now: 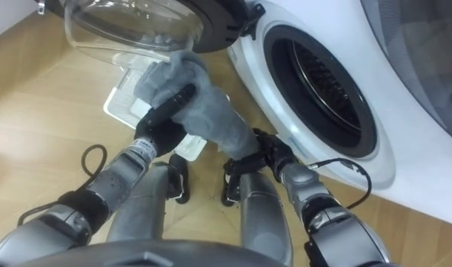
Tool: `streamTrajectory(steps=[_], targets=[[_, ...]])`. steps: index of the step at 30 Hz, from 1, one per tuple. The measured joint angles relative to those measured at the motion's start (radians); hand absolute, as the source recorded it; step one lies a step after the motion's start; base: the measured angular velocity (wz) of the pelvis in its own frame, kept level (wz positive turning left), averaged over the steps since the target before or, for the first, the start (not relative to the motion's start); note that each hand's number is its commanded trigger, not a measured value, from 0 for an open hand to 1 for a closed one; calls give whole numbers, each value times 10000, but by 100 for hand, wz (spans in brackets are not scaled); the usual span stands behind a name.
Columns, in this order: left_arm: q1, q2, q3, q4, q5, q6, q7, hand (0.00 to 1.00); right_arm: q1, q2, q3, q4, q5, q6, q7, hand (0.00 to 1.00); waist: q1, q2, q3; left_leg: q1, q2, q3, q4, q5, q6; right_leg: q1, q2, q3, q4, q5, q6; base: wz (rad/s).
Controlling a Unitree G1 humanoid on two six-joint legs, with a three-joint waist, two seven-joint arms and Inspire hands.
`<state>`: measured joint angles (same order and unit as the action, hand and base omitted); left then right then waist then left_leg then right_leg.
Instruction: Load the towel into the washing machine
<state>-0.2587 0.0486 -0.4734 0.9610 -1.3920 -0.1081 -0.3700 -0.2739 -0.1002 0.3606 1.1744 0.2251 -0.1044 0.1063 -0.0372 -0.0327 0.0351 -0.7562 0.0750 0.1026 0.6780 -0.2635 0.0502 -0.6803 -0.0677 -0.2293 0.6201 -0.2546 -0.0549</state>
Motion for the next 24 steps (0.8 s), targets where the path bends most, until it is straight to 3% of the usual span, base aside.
streamTrajectory(steps=[1, 11, 18, 20, 23, 24], targets=[[-1, -22, -5, -24, -60, 7, -1, 100, 6, 1, -121, -5, 5, 71, -4, 100, 4, 0, 0, 1, -1, 1, -20, 5, -8, -5, 1, 1, -9, 1, -1, 0], [-55, -131, -12, -368, -125, 300, -136, 100, -7, -62, -318, -178, -88, 762, -229, 100, 50, 0, 4, -15, 23, 11, -36, 12, -20, -8, 59, 37, -138, 30, 1, 0], [127, -94, -11, -348, -106, 378, -564, 100, 48, -96, -339, -269, -346, 823, -529, 100, 326, 40, 14, 9, 65, 11, -65, 16, -32, -11, 113, 49, -129, 55, -34, 0], [217, -63, -11, -347, -107, 379, -713, 100, 248, -246, -343, -671, -385, 805, -709, 100, 481, 140, 14, 9, 64, 13, -87, 19, -39, -22, 107, 44, -134, 61, -40, 0], [354, 139, 4, -309, -97, 377, -861, 100, 316, -250, -335, -828, -444, 805, -823, 100, 528, 180, 13, 9, 9, 28, -198, 59, -86, -97, 57, 64, -93, 58, -45, 0], [391, 179, 3, -264, -90, 378, -912, 93, 310, -252, -335, -832, -471, 805, -823, 100, 547, 181, 13, 6, 4, 34, -213, 66, -93, -117, 56, 76, -85, 56, -49, 0]])
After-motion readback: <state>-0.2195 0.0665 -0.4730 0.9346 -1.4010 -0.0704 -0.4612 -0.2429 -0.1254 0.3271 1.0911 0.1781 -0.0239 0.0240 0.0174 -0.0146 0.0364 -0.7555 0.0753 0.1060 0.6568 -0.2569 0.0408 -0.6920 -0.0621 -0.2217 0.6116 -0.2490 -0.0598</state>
